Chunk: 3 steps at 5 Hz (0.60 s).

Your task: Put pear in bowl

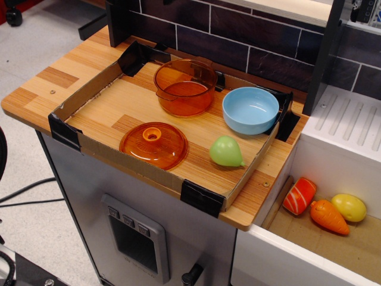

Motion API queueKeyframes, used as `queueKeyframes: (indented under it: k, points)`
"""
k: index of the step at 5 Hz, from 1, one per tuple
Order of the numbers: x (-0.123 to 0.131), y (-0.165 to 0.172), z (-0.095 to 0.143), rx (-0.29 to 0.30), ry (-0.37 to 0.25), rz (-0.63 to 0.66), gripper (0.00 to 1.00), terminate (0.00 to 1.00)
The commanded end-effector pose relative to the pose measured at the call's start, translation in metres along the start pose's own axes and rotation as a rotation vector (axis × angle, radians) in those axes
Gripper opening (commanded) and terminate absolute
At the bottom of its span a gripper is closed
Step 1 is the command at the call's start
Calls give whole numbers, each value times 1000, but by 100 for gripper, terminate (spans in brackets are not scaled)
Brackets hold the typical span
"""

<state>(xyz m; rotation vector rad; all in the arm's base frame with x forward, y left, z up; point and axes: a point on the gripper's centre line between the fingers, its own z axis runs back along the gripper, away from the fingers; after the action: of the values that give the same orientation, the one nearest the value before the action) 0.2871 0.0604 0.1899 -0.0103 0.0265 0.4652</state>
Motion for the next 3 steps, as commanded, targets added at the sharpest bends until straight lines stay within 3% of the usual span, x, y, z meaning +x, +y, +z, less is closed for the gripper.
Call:
queueKeyframes:
  k: [1,2,3]
  points:
    - [0,0,0,0,0,0,100,0]
    - [-14,-25,-3,-28,-1,197,100,0]
    - [-32,-52,-22,-81,-72,444,100,0]
